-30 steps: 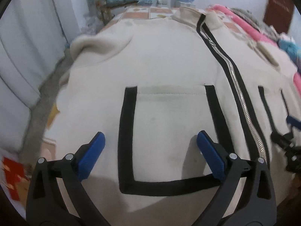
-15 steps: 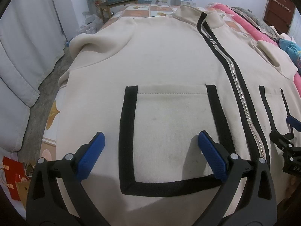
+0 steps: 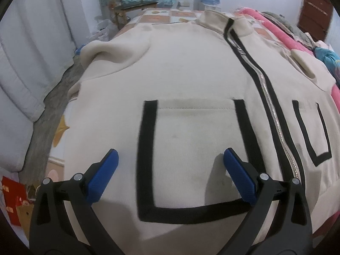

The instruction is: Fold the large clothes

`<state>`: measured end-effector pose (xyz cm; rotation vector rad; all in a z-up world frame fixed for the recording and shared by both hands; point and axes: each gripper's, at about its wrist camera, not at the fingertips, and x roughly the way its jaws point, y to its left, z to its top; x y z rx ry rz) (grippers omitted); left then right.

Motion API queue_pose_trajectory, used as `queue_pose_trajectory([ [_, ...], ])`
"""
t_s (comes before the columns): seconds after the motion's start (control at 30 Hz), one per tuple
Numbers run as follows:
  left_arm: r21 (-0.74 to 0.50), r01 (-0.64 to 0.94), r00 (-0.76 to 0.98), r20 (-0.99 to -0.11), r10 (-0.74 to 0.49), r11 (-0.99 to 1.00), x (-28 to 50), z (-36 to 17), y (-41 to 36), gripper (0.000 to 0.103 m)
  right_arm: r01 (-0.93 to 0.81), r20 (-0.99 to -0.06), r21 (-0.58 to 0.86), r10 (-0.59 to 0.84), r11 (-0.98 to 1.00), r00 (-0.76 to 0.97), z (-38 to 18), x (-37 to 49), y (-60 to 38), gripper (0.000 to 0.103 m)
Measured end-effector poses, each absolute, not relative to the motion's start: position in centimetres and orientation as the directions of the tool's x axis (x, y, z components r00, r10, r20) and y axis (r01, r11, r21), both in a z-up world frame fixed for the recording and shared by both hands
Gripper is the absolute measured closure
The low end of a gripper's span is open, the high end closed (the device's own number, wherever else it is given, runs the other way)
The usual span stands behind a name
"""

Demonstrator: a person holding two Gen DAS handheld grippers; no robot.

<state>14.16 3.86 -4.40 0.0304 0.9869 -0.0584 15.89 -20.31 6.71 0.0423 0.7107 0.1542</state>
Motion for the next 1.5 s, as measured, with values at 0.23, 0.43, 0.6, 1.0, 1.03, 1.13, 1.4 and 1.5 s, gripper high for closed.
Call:
queue_pose_trajectory([
  [0.23, 0.001, -0.001, 0.653, -0.758, 0.002, 1.000, 14.0, 0.4, 7.5, 0.007, -0.148, -0.714, 0.075, 0.156, 0.986, 0.683, 4.3, 21.6, -18.1, 0.006],
  [0.43, -0.016, -0.096, 0.670, -0.741, 0.053, 0.995, 16.0, 2.3, 12.3, 0.007, -0.166, -0.758, 0.067, 0.158, 0.984, 0.633, 1.2, 23.9, -17.4, 0.007],
  [0.6, -0.065, -0.155, 0.685, -0.726, 0.059, 0.986, 17.7, 2.4, 15.9, 0.007, -0.198, -0.776, 0.067, 0.176, 0.978, 0.606, -0.8, 25.2, -17.1, 0.007],
  [1.0, -0.516, -0.341, 0.618, -0.753, -0.227, 0.786, 23.4, -1.5, 28.4, 0.008, -0.235, -0.797, 0.040, 0.173, 0.971, 0.579, -3.5, 26.5, -17.0, 0.007],
  [1.03, -0.566, -0.362, 0.602, -0.749, -0.278, 0.741, 24.0, -2.7, 29.3, 0.008, -0.238, -0.798, 0.032, 0.168, 0.971, 0.579, -3.5, 26.4, -16.9, 0.007],
  [1.13, -0.708, -0.437, 0.558, -0.697, -0.450, 0.554, 25.4, -7.8, 31.9, 0.008, -0.238, -0.799, 0.025, 0.162, 0.971, 0.579, -3.5, 26.4, -16.7, 0.007],
  [1.4, -0.786, -0.614, 0.486, -0.445, -0.752, 0.068, 27.6, -22.5, 32.6, 0.009, -0.231, -0.799, 0.021, 0.155, 0.973, 0.581, -3.6, 26.6, -16.7, 0.007],
  [1.5, -0.801, -0.598, 0.494, -0.360, -0.792, -0.009, 28.3, -24.6, 30.8, 0.009, -0.228, -0.799, 0.018, 0.151, 0.974, 0.582, -3.6, 26.6, -16.6, 0.007],
])
